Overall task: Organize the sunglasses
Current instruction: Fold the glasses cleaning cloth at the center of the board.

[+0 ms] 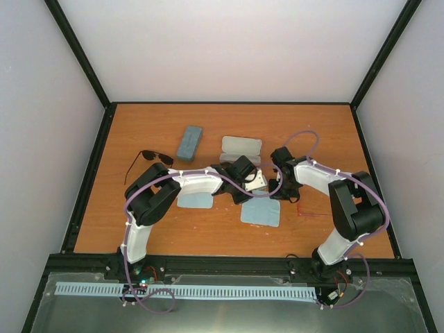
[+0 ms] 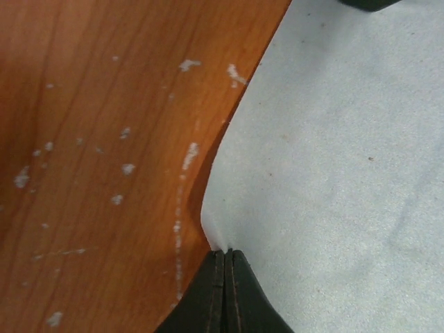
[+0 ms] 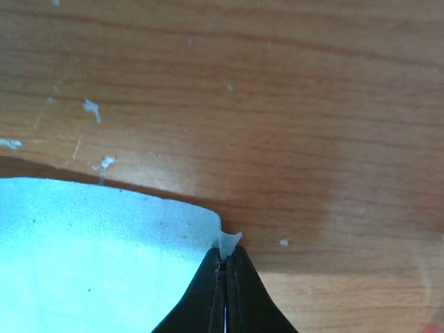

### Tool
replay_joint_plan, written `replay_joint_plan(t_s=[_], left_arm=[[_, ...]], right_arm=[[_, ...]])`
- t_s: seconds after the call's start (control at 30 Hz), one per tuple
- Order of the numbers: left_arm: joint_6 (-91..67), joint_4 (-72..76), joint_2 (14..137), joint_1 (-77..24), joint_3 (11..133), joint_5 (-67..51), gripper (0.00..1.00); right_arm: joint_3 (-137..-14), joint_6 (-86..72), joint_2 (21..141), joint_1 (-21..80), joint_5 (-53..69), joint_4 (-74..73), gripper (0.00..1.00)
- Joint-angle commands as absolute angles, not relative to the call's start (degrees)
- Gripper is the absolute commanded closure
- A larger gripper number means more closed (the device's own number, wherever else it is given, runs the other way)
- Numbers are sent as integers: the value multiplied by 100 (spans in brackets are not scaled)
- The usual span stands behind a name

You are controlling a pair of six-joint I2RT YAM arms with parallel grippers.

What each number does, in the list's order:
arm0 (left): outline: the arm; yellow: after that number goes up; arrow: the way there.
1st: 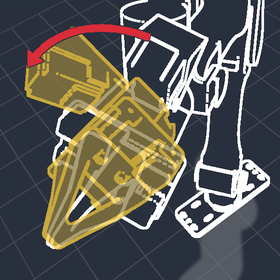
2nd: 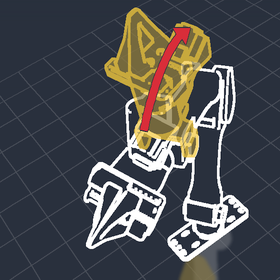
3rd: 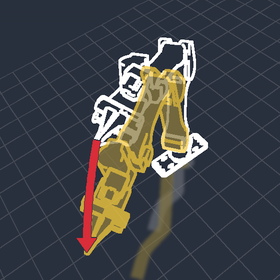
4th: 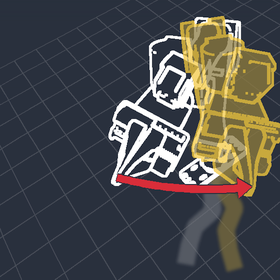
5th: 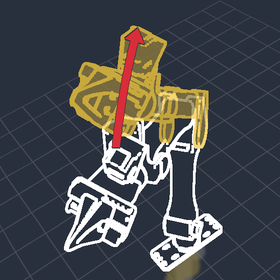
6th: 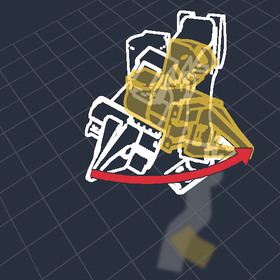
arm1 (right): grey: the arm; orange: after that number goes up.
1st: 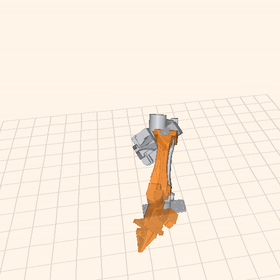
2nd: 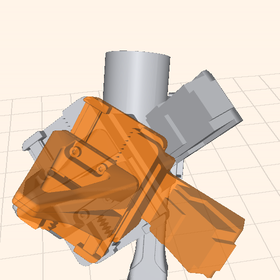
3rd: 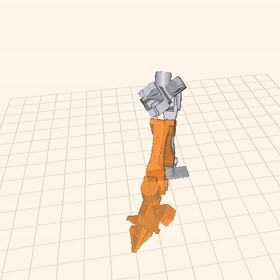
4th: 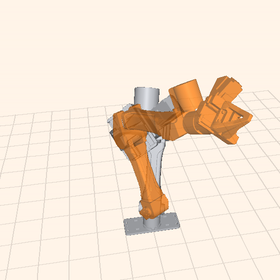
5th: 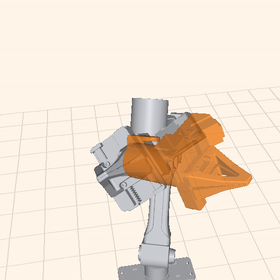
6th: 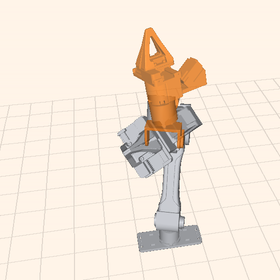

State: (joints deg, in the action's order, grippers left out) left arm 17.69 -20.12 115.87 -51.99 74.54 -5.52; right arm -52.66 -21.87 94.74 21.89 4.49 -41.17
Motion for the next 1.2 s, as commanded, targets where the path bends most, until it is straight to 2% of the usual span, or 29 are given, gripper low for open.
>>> replay_joint_plan(t_s=[0.0,0.33,0.83,1.17], left_arm=[[1905,-1879,11559,-5108,7782,-88,100],[1890,-1659,11469,-4852,7840,-81,99],[1510,-1535,10697,-4946,7015,-583,100],[1501,-1556,10723,-5238,6918,-676,99]], right_arm=[[-5502,-2056,9390,2205,203,-3782,97],[-5949,-1732,9682,2051,304,-3753,97],[-5253,-1812,9062,2057,613,-3584,97],[-4882,-1793,8905,2052,842,-3458,97]])
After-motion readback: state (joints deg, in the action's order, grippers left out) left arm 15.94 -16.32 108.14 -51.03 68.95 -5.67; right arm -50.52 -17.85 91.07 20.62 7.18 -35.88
